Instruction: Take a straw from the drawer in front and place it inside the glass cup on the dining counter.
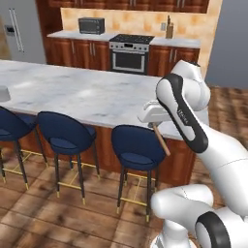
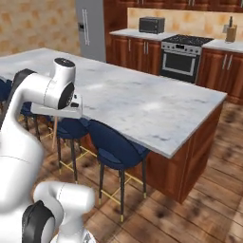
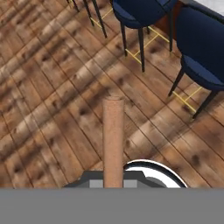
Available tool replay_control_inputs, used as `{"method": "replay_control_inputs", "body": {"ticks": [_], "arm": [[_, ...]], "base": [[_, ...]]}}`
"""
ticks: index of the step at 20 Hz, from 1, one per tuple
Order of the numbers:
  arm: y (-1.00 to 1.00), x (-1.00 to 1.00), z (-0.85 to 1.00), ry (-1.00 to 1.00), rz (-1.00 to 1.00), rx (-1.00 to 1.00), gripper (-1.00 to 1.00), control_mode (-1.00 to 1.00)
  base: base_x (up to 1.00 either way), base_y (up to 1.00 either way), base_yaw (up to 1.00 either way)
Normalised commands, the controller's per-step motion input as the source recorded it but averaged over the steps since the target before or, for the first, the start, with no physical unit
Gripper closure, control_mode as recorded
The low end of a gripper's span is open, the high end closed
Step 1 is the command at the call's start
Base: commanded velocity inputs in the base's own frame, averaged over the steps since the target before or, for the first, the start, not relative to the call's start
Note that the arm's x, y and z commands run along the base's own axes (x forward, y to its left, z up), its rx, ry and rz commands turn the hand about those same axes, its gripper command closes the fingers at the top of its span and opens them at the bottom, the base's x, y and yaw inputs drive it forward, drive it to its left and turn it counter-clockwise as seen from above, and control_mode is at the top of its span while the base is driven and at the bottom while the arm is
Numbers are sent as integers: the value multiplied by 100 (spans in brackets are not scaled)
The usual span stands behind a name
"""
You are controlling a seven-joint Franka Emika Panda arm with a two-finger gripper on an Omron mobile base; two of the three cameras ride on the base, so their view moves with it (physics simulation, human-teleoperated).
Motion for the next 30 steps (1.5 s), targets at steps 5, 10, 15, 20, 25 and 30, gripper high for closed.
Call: {"method": "replay_control_inputs", "body": {"ticks": [5, 10, 15, 20, 25, 30], "arm": [[0, 0, 0, 0, 0, 0, 100, 100], [0, 0, 0, 0, 0, 0, 100, 100], [0, 0, 0, 0, 0, 0, 100, 100], [0, 0, 0, 0, 0, 0, 100, 100], [0, 0, 0, 0, 0, 0, 100, 100], [0, 0, 0, 0, 0, 0, 100, 100]], "base": [[0, 100, -46], [0, 100, -51], [-14, 100, -48], [-34, 100, -29], [-25, 100, -17], [-6, 100, -24]]}}
